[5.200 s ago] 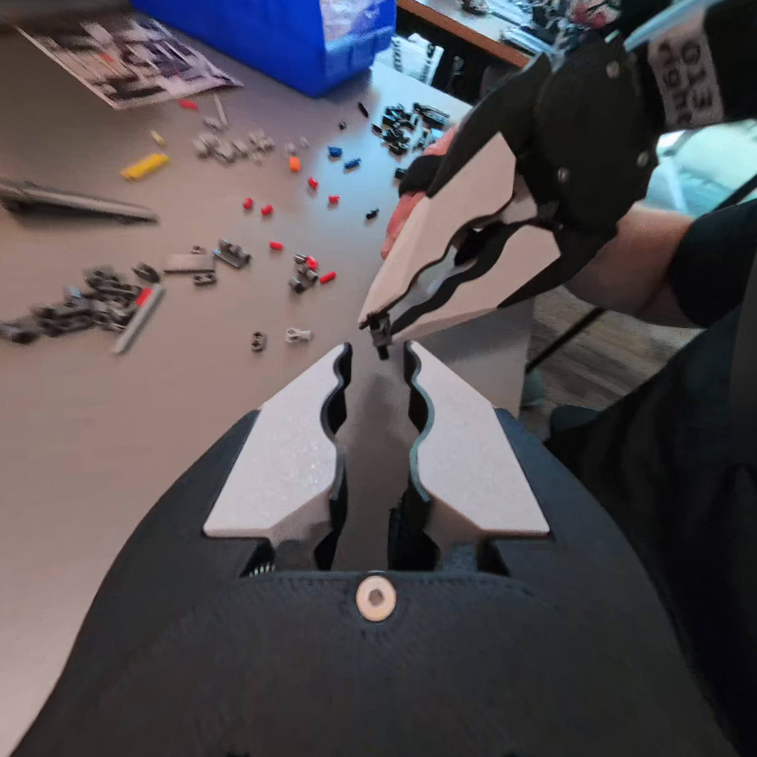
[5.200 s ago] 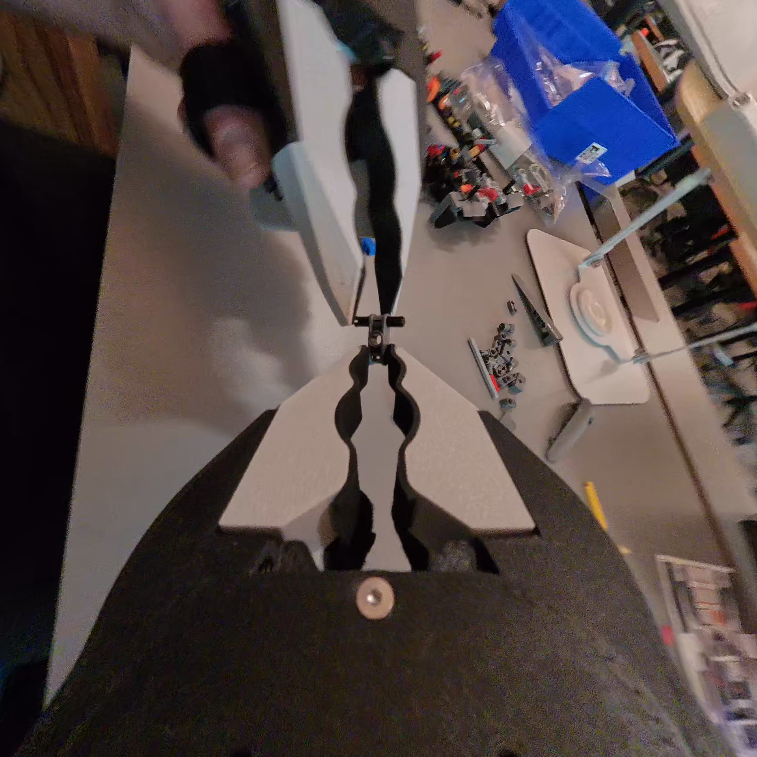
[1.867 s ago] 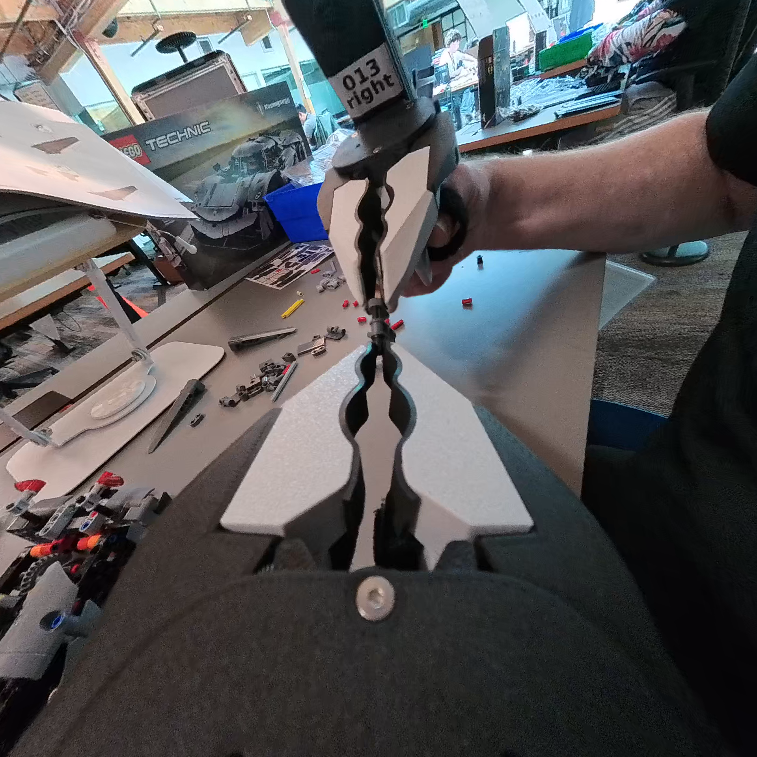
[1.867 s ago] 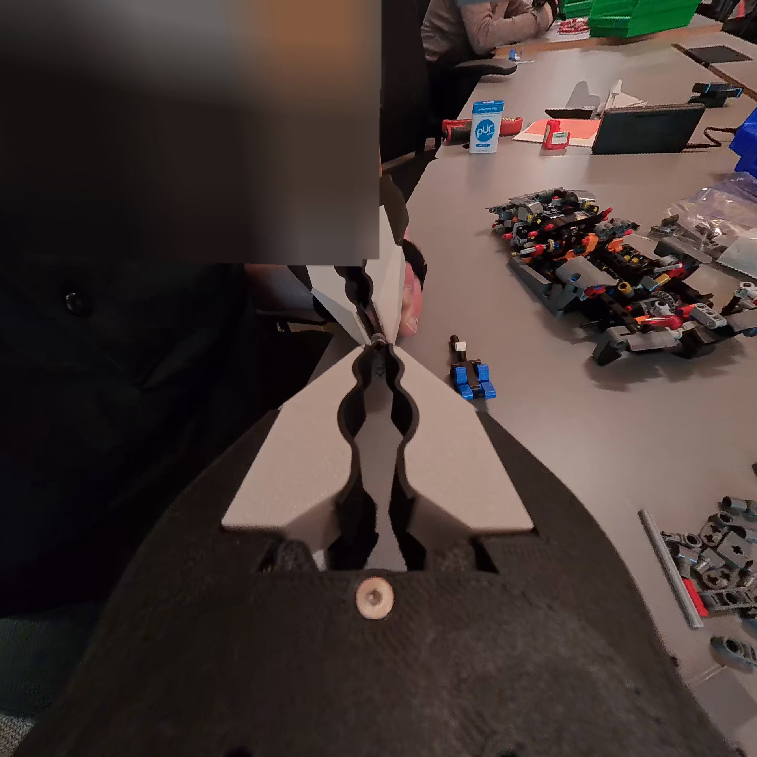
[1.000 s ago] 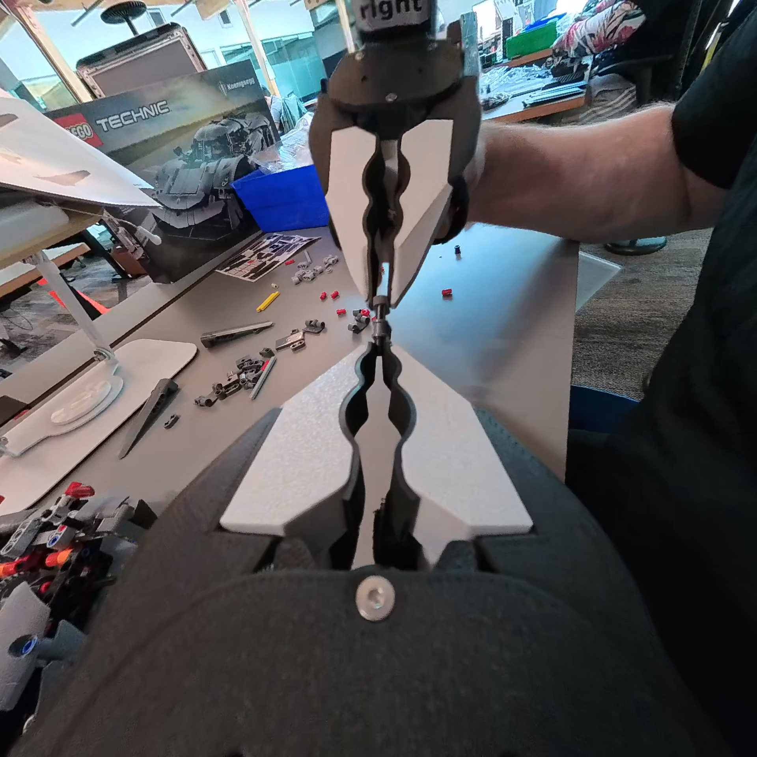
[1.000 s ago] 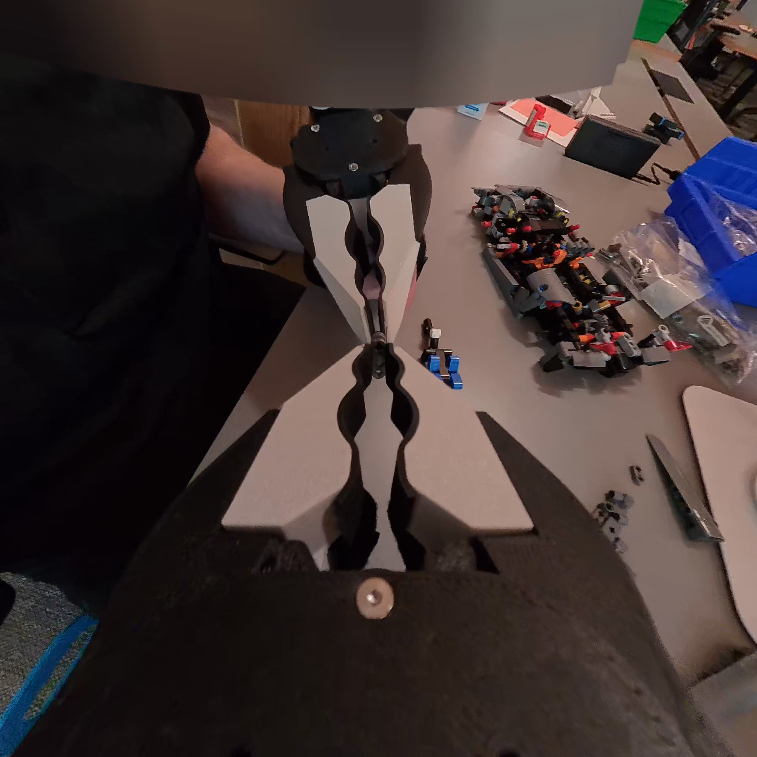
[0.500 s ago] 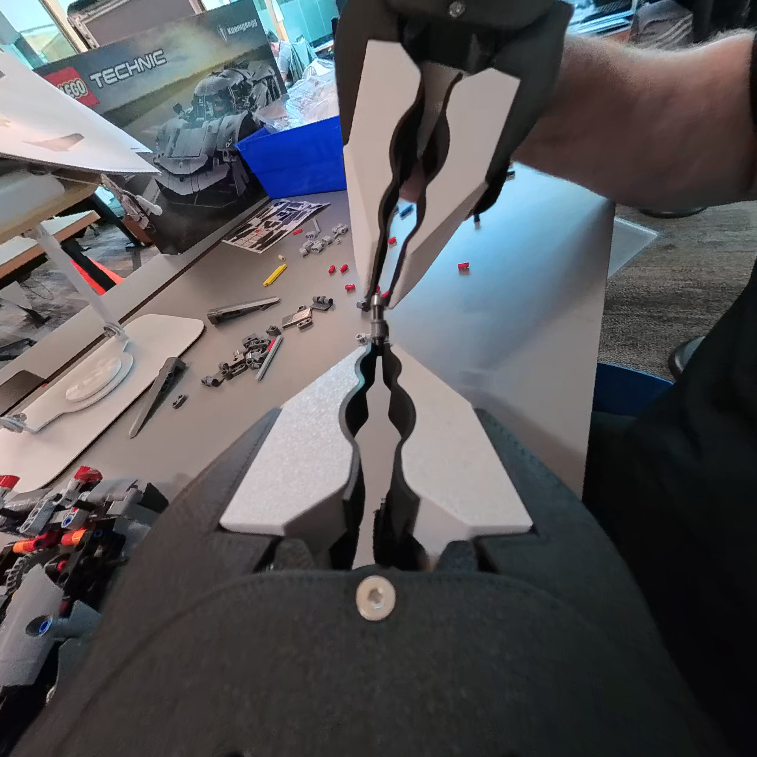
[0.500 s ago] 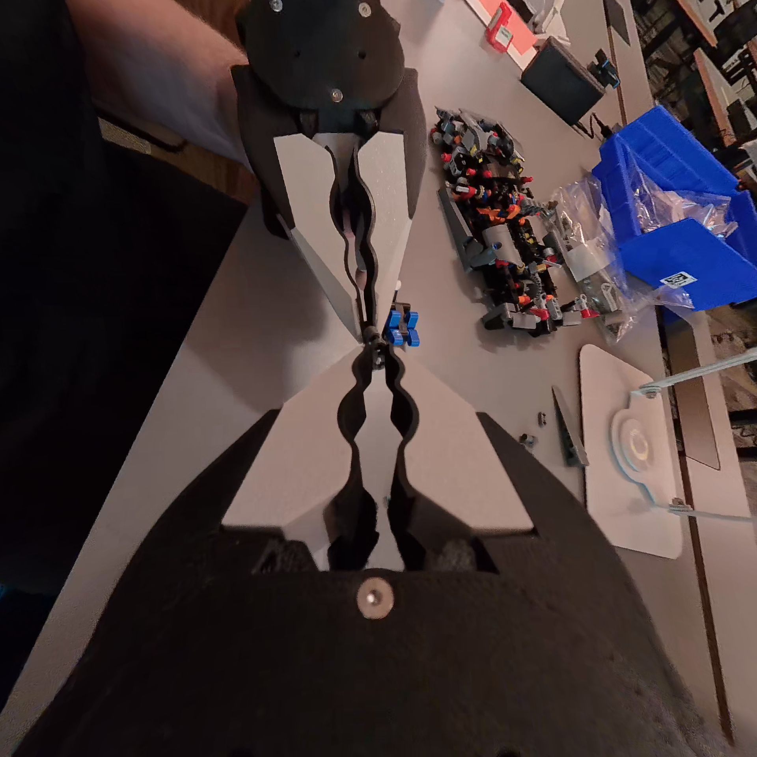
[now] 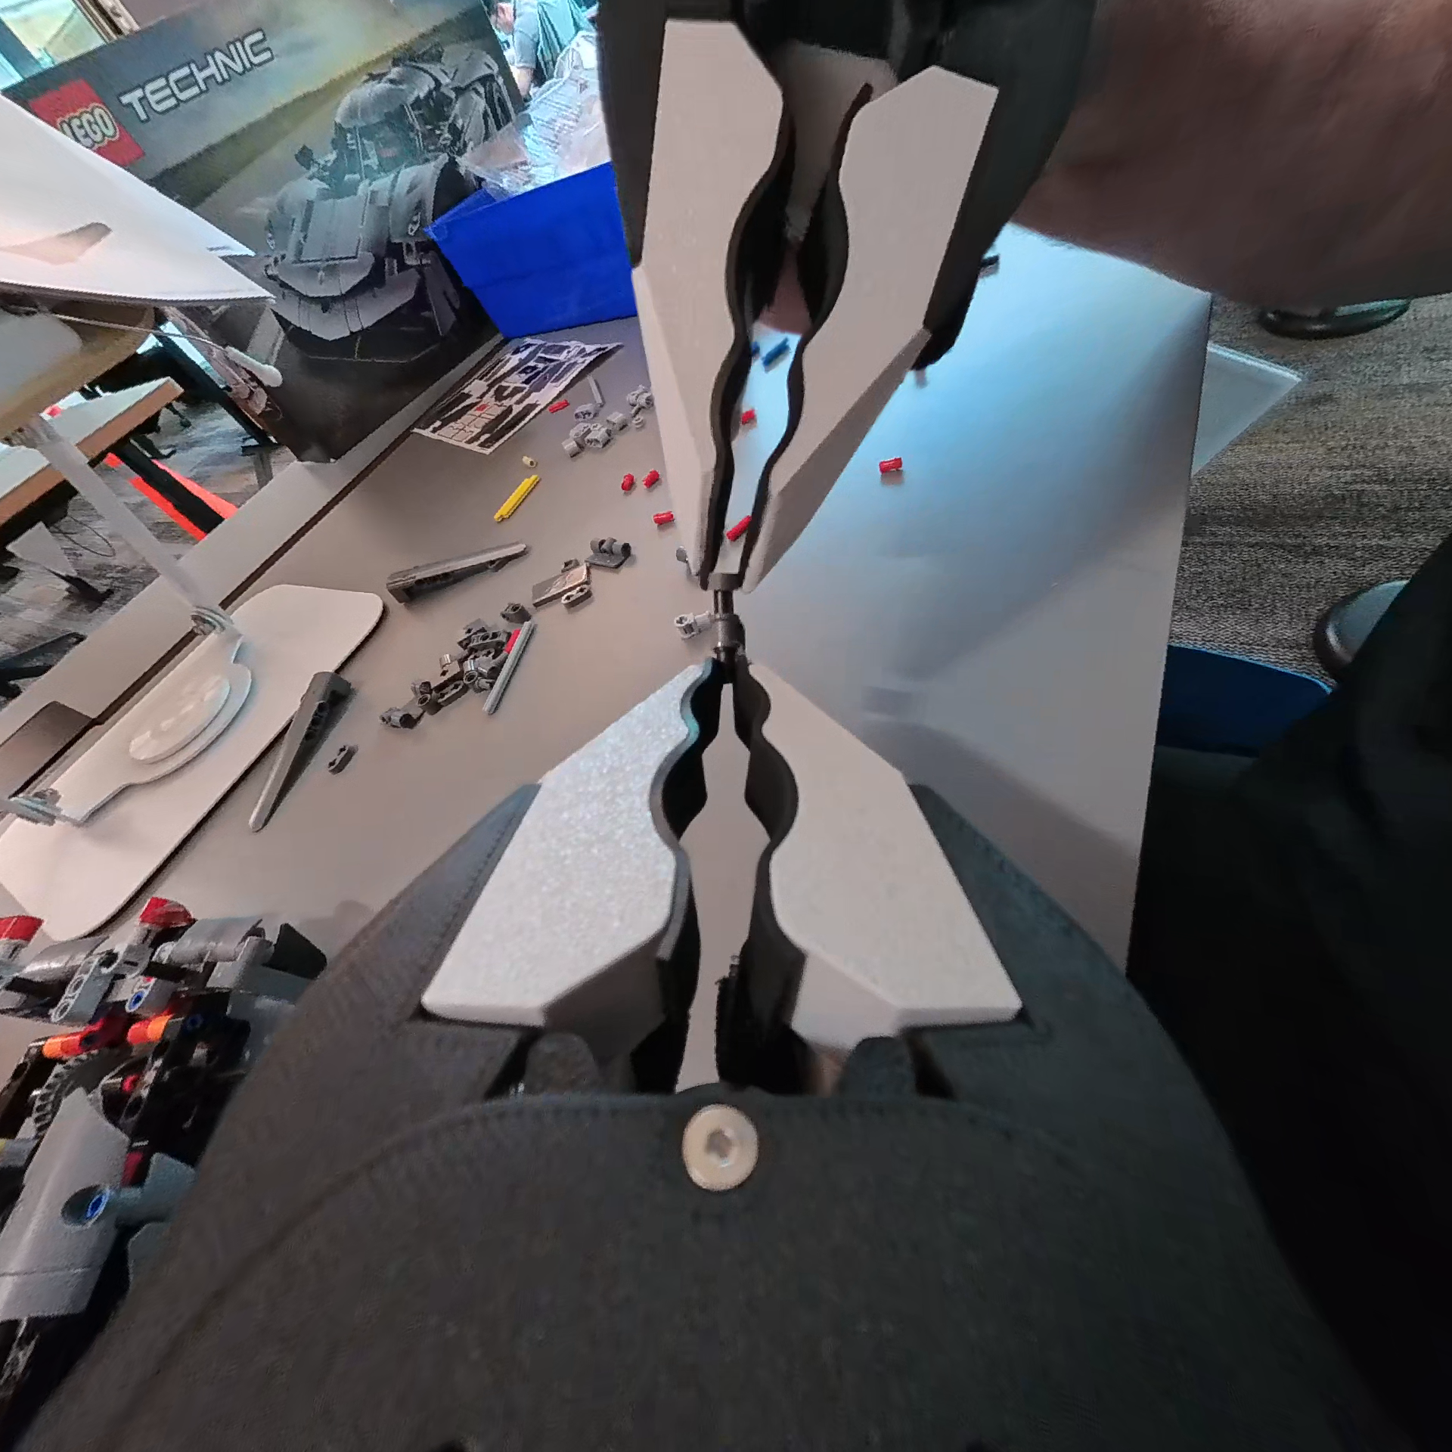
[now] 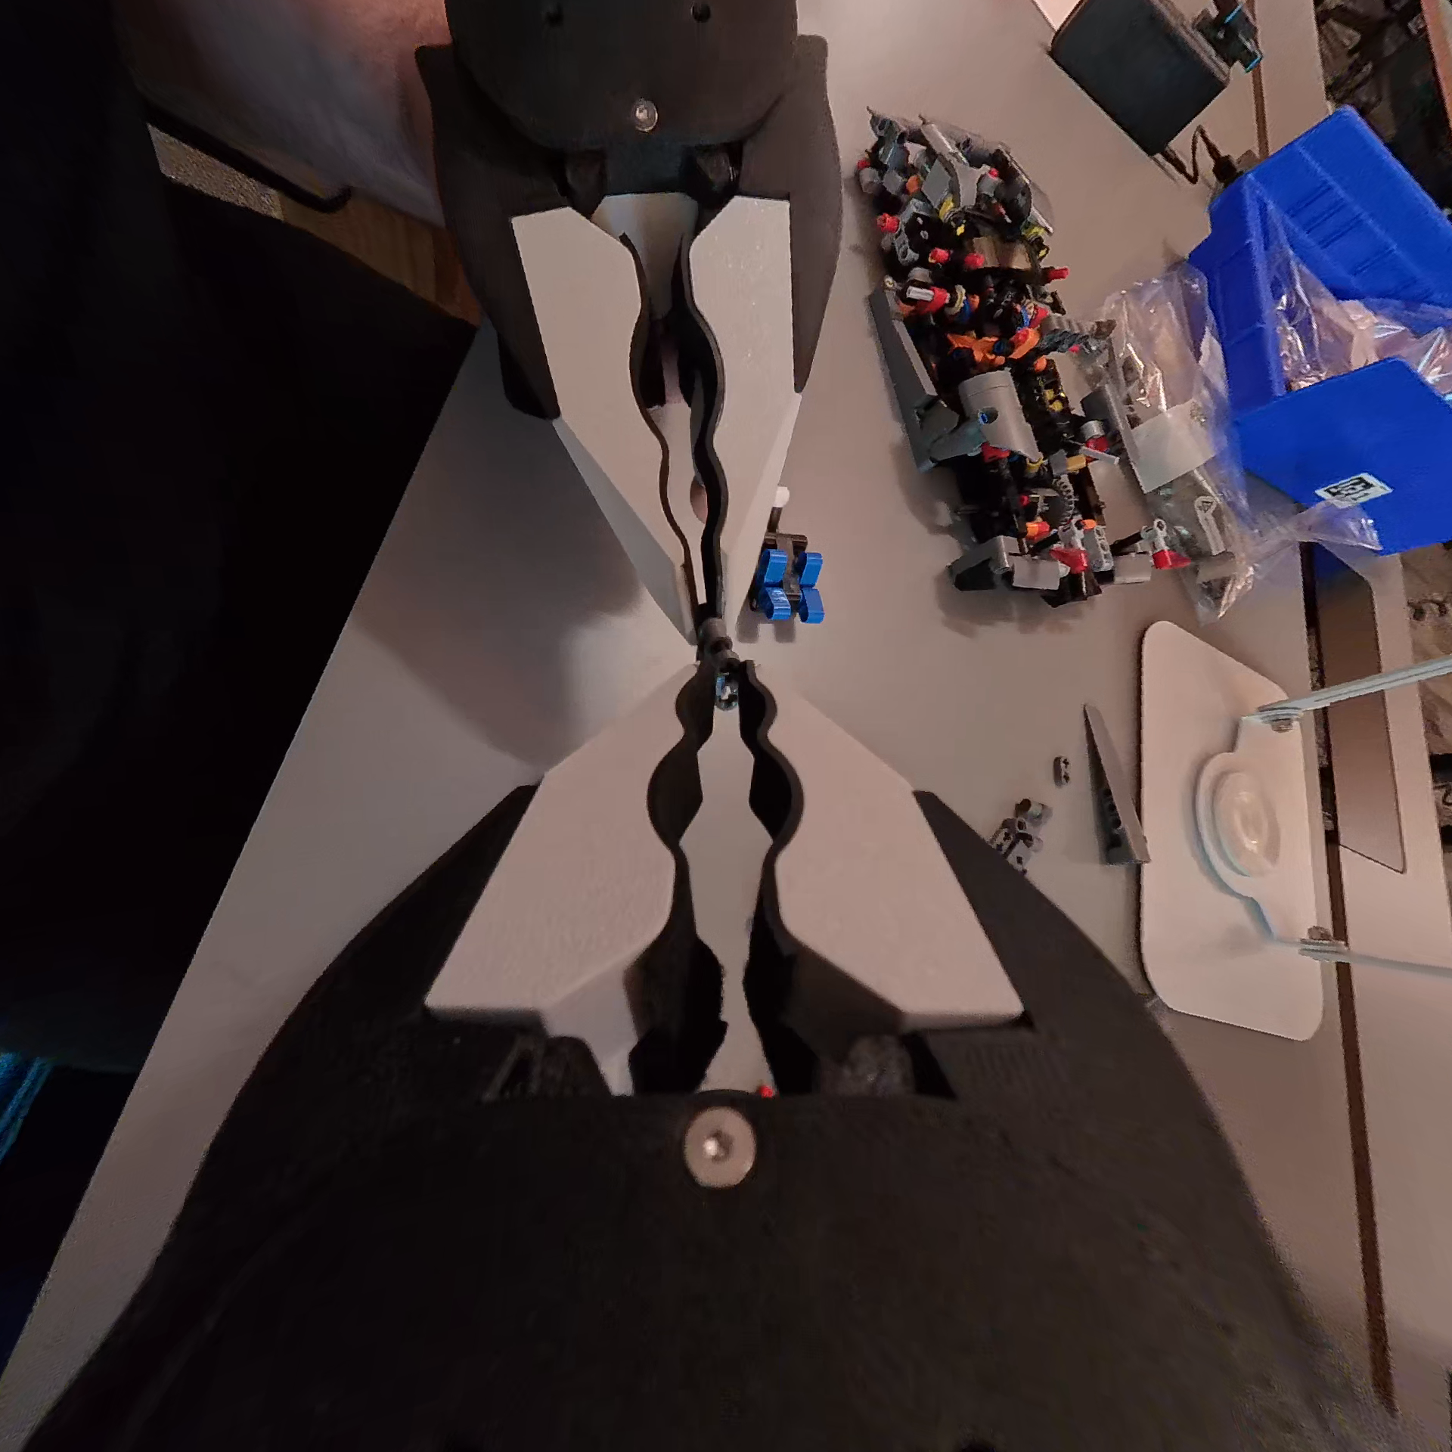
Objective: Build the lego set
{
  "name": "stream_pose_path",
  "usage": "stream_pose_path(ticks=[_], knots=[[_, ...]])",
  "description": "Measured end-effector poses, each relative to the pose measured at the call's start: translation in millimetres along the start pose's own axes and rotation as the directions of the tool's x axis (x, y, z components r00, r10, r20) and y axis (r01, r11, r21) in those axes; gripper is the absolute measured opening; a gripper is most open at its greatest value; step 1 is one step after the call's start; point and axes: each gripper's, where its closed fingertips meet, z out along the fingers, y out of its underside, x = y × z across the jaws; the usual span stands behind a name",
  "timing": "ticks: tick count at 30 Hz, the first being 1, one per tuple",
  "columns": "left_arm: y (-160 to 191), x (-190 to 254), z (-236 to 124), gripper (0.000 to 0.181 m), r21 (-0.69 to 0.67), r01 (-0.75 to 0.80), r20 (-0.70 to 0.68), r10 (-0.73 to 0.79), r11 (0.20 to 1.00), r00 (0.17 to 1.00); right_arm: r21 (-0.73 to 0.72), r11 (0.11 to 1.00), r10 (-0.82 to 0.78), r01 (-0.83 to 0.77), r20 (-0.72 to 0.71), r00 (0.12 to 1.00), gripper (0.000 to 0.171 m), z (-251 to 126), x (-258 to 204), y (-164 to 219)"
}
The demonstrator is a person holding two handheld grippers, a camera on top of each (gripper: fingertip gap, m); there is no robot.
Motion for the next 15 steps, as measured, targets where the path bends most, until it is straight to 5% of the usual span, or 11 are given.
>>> stream_pose_path(ticks=[15], knots=[[-3.4,0.7,-2.6,0.001,0.031,-0.001,-0.009,0.001,1.0,1.0,0.176,0.973,0.128,-0.149,0.123,0.984,0.003,-2.2,-0.8,-5.2]])
